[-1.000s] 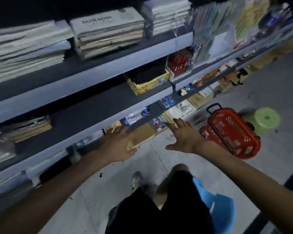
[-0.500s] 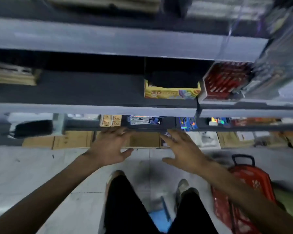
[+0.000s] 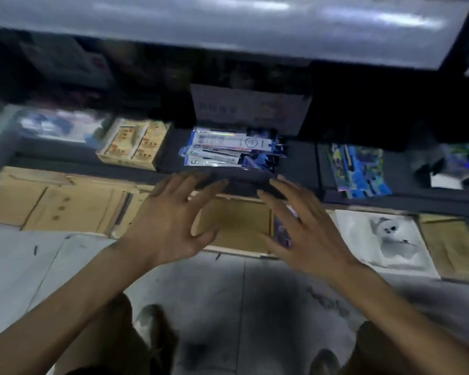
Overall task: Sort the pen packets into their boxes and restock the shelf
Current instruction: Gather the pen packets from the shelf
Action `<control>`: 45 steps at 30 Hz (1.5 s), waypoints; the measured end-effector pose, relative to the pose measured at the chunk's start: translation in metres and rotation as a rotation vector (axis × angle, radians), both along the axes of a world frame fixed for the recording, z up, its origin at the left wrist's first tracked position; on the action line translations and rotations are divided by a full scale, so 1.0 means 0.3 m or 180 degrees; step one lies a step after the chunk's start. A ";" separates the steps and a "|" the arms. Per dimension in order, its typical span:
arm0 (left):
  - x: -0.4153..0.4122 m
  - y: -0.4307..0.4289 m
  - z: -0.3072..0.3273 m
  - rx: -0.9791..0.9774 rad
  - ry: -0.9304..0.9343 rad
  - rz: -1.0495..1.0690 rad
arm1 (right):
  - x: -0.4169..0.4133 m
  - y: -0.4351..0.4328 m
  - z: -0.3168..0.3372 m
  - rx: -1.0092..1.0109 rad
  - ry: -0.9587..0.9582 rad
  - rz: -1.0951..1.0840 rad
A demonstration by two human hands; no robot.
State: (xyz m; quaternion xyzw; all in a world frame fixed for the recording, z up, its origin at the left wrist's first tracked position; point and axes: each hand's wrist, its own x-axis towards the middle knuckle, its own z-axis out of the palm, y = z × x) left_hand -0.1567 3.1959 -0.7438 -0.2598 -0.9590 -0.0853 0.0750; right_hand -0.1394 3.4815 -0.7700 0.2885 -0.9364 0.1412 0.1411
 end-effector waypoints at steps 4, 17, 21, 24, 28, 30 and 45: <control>0.020 -0.014 -0.072 0.0130 0.0202 0.0073 | 0.015 -0.017 -0.074 -0.0273 0.0264 -0.0061; 0.439 -0.097 0.065 -0.0031 0.0553 0.0510 | 0.446 -0.132 0.235 0.0403 -0.0626 -0.0842; 0.489 -0.090 0.102 -0.0118 0.0594 0.0546 | 0.472 -0.153 0.300 0.0562 -0.0565 -0.0933; 0.482 -0.074 0.092 -0.0052 0.0706 0.0644 | 0.455 -0.167 0.302 0.0577 -0.0601 -0.1010; 0.430 -0.038 0.036 0.0082 0.0788 0.0723 | 0.381 -0.180 0.219 0.0220 -0.0465 -0.1059; 0.379 -0.018 0.005 0.0167 0.0803 0.0675 | 0.323 -0.188 0.150 -0.0223 -0.0219 -0.1029; -0.094 0.137 -0.199 0.0792 0.1085 0.0272 | -0.083 -0.107 -0.134 -0.0845 0.0950 -0.1048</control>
